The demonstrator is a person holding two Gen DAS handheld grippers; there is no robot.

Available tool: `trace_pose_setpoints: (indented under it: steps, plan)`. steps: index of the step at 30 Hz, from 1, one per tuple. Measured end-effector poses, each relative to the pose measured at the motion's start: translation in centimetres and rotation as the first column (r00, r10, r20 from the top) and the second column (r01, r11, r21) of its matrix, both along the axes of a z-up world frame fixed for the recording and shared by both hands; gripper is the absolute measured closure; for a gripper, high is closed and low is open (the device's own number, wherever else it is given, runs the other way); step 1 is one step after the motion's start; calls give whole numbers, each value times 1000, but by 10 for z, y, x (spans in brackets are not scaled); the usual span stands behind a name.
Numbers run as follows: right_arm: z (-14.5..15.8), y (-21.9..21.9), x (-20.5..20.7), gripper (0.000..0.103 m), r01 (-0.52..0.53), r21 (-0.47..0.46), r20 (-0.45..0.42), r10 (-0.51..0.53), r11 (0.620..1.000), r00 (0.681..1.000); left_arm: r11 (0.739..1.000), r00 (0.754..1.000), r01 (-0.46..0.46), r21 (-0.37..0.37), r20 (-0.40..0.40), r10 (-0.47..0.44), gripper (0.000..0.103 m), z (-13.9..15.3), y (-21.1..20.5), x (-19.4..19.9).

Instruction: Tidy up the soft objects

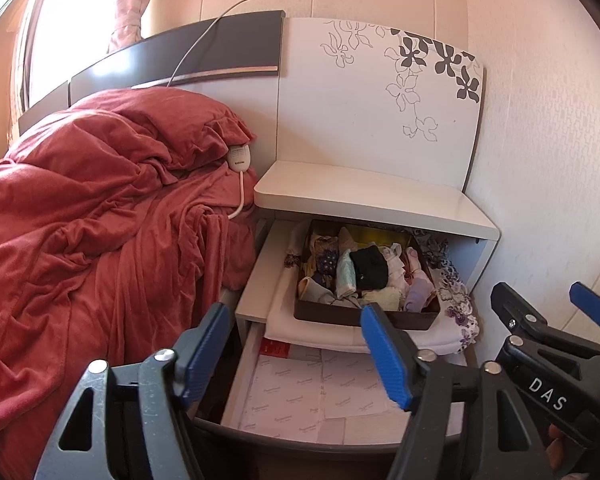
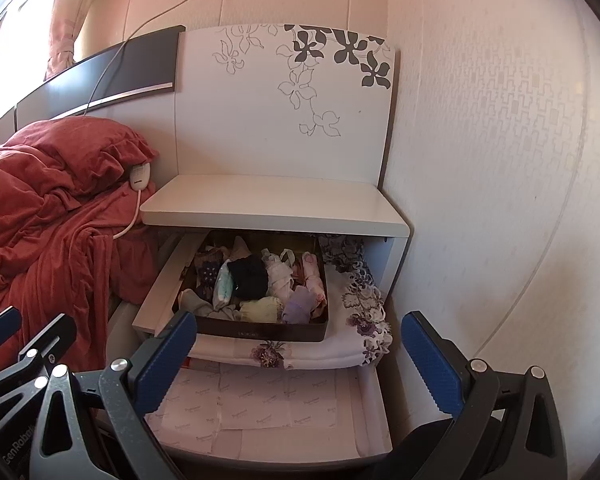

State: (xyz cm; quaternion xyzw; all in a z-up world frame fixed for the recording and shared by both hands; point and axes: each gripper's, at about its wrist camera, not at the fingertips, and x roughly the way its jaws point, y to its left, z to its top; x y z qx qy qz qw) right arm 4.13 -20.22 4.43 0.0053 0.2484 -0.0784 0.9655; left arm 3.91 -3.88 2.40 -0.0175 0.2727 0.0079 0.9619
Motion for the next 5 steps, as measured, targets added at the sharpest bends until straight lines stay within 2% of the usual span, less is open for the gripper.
trace_pose_setpoints:
  steps: [5]
  plan:
    - [-1,0,0,0,-2,0,-3,2,1000,1000,1000,1000,-2,-9,2,2,41,0,2,1]
